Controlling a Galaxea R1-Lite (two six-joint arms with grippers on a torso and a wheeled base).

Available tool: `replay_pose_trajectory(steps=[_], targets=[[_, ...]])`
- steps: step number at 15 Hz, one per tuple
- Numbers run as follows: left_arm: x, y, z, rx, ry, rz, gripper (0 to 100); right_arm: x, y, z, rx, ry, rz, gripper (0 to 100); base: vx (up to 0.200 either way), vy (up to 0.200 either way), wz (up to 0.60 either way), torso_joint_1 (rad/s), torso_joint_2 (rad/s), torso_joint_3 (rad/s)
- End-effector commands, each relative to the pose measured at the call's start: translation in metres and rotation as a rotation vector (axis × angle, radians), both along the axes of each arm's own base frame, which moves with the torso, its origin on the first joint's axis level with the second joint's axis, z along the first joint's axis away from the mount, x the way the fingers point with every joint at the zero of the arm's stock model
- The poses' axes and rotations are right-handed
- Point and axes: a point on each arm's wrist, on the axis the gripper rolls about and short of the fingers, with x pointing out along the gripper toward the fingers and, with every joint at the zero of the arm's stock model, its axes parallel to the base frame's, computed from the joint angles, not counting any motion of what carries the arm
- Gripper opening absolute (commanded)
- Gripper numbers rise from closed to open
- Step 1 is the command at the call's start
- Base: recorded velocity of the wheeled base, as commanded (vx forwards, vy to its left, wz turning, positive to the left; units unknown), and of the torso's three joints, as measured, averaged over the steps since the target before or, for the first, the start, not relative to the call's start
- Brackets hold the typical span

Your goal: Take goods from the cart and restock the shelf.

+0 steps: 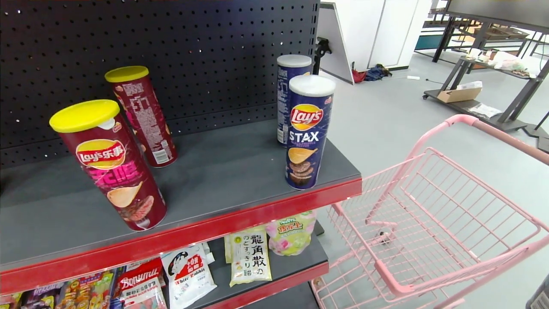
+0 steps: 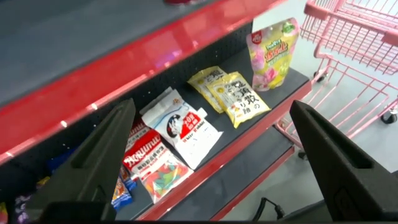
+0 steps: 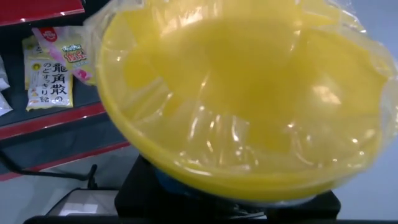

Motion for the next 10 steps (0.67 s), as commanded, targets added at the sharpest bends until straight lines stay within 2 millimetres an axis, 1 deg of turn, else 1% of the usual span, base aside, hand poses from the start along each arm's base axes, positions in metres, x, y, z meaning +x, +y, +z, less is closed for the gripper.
replay_pose_trajectory(steps=[1,4,5,7,10], targets=[[0.0000,0.0000,-0.0001,0.001,0.000,0.000,100,0.0033,0.0003,-0.0006,-0.002,0.013,0.001,0,0.000,0.000,0.00,0.227,-0.59,-0.359],[0.0000,0.0000,-0.0001,0.001,0.000,0.000,100,0.0044,0.0004,-0.0008,-0.004,0.018,0.000,0,0.000,0.000,0.00,0.177,-0.45,-0.264],[0.0000,0.0000,-0.0001,0.000,0.001,0.000,100,0.0055,0.0004,-0.0007,-0.009,0.015,0.003,0,0.000,0.000,0.00,0.100,-0.25,-0.139],[0.0000,0.0000,-0.0001,0.001,0.000,0.000,100,0.0054,0.0001,-0.0007,-0.013,0.012,-0.002,0,0.000,0.000,0.00,0.018,-0.03,-0.025],[0.0000,0.0000,-0.0001,0.000,0.001,0.000,100,0.0055,0.0001,-0.0024,-0.012,0.018,-0.002,0,0.000,0.000,0.60,0.006,-0.01,-0.001]])
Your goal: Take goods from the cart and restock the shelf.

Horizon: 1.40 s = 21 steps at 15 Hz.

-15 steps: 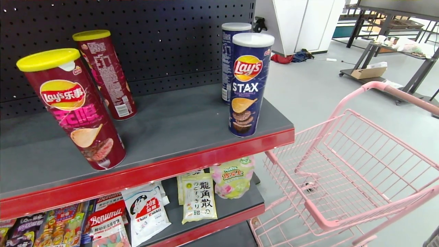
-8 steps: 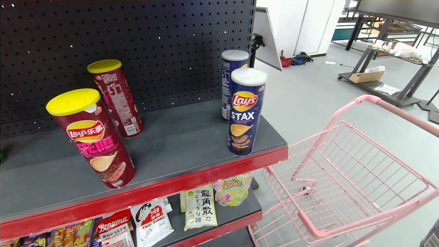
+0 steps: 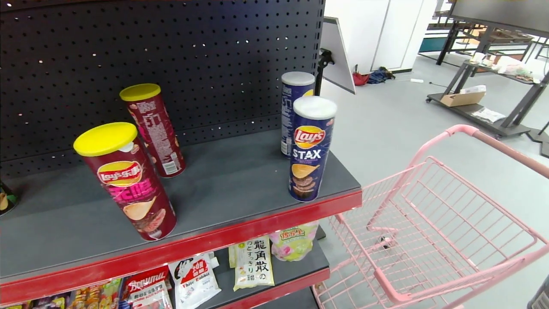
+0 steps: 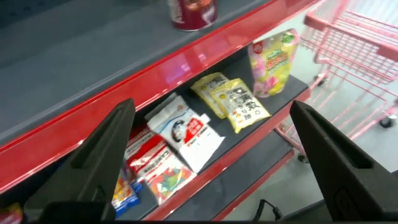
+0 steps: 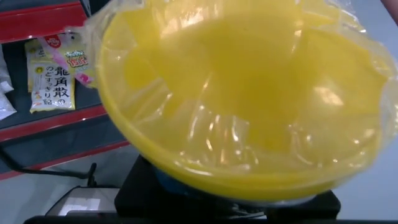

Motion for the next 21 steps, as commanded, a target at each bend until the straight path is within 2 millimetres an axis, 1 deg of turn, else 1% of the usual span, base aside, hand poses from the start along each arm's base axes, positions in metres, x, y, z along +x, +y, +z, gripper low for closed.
replay_pose_trajectory(steps=[1,4,6,8,12,15,16,19,21], targets=[[0.000,0.000,0.000,-0.001,0.000,0.001,100,0.001,0.000,-0.001,-0.001,0.004,0.001,0,0.000,0.000,0.60,-0.007,-0.01,0.007],[0.000,0.000,0.000,-0.001,0.000,0.001,100,0.001,0.000,-0.001,-0.001,0.004,0.001,0,0.000,0.000,0.60,0.009,0.00,-0.004],[0.000,0.000,0.000,-0.001,0.002,-0.010,100,0.000,0.000,-0.005,-0.004,0.012,-0.001,0,0.000,0.000,0.60,0.005,0.00,0.005],[0.000,-0.001,0.000,-0.009,0.004,-0.049,100,-0.007,-0.001,-0.008,-0.001,-0.007,-0.006,0,0.000,0.000,0.00,0.000,0.00,0.000],[0.000,-0.001,0.000,-0.004,0.003,-0.027,100,-0.021,-0.002,-0.014,0.006,-0.043,-0.017,0,0.000,0.000,0.00,0.000,0.00,0.000],[0.000,0.000,-0.001,-0.006,0.005,-0.018,100,-0.022,-0.002,-0.014,0.005,-0.047,-0.031,0,0.000,0.000,0.00,0.000,0.00,0.000],[0.000,0.000,-0.001,-0.004,0.004,0.015,100,-0.023,-0.003,-0.015,0.004,-0.046,-0.036,0,0.000,0.000,0.00,0.000,0.00,0.000],[0.000,0.001,-0.001,-0.003,0.004,0.034,100,-0.027,-0.003,-0.023,0.001,-0.039,-0.040,0,0.000,0.000,0.00,0.000,0.00,0.000],[0.000,0.001,-0.001,-0.003,0.004,0.034,100,-0.028,-0.003,-0.024,0.001,-0.036,-0.040,0,0.000,0.000,0.00,0.000,0.00,0.000]])
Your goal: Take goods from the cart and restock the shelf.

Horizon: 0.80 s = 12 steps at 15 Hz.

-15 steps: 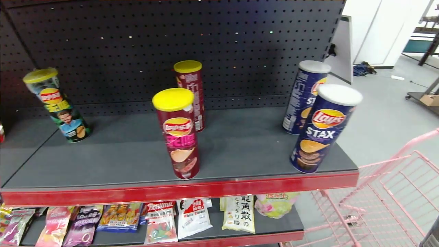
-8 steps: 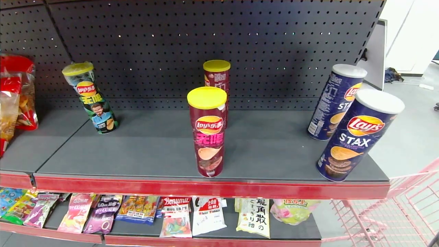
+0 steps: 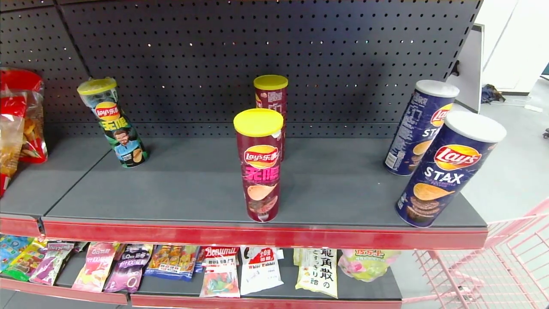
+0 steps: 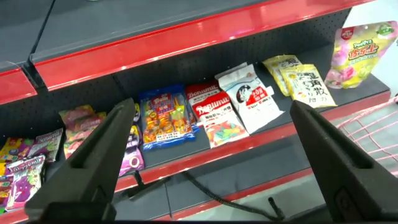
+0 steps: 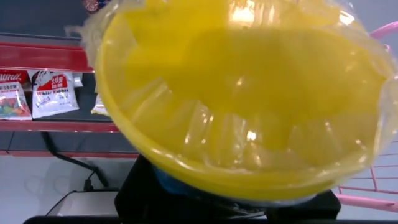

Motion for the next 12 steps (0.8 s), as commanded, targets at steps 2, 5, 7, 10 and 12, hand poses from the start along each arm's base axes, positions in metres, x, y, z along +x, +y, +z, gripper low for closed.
replay_pose_trajectory(steps=[2,5,7,10,12], targets=[[0.0000,0.0000,0.0000,0.000,0.000,0.000,100,-0.0015,-0.0001,-0.0014,0.000,-0.002,0.000,0,0.000,0.100,0.00,0.001,0.00,0.001],[0.0001,-0.0001,-0.0004,0.002,0.001,-0.002,100,-0.0014,-0.0001,-0.0018,0.000,-0.001,0.000,0,0.000,0.200,0.00,-0.003,0.00,-0.001],[0.0001,-0.0001,-0.0002,0.001,-0.001,-0.002,100,-0.0014,-0.0001,-0.0018,0.000,-0.001,0.000,0,0.000,0.200,0.00,0.010,0.00,-0.009],[0.0001,-0.0001,-0.0002,0.001,-0.001,-0.002,100,-0.0017,0.0000,-0.0017,0.000,-0.002,0.002,0,0.000,0.200,0.00,0.001,0.00,0.002],[0.0001,-0.0001,-0.0002,0.001,-0.001,-0.002,100,-0.0030,-0.0001,-0.0022,0.000,-0.005,0.002,0,0.000,0.200,0.00,0.002,0.00,0.005]])
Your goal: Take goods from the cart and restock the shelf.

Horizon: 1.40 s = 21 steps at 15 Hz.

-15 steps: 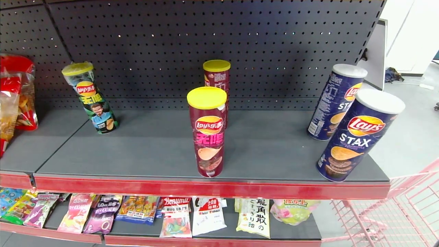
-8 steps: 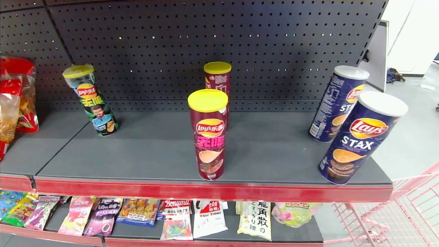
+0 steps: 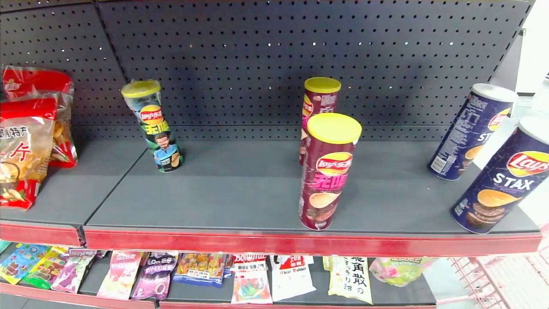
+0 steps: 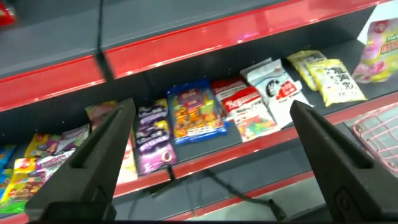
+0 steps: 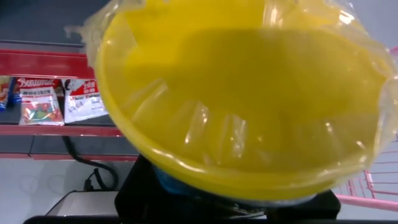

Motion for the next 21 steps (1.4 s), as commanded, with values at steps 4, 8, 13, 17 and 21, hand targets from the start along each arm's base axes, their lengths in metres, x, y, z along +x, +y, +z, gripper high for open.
replay_pose_trajectory(steps=[4,8,13,17,21], targets=[[0.0000,0.0000,0.0000,0.000,0.001,0.001,100,-0.0028,-0.0001,-0.0032,-0.001,-0.003,0.002,0,0.000,0.200,0.00,0.002,0.00,0.002],[0.0000,0.0000,0.0000,0.000,0.001,0.001,100,-0.0041,-0.0001,-0.0051,-0.001,-0.003,0.004,0,0.000,0.200,0.00,0.004,0.00,0.000],[0.0000,0.0000,0.0000,0.000,0.001,0.001,100,-0.0057,-0.0002,-0.0085,-0.002,-0.002,0.006,0,0.000,0.200,0.00,0.000,0.00,0.001],[0.0000,0.0000,0.0000,0.000,0.001,0.001,100,-0.0065,-0.0002,-0.0092,-0.002,-0.003,0.006,0,0.000,0.200,0.00,0.002,0.00,-0.001],[0.0000,0.0000,0.0000,0.000,0.001,0.001,100,-0.0066,-0.0002,-0.0104,-0.002,0.000,0.008,0,0.000,0.200,0.00,0.002,0.01,0.002]])
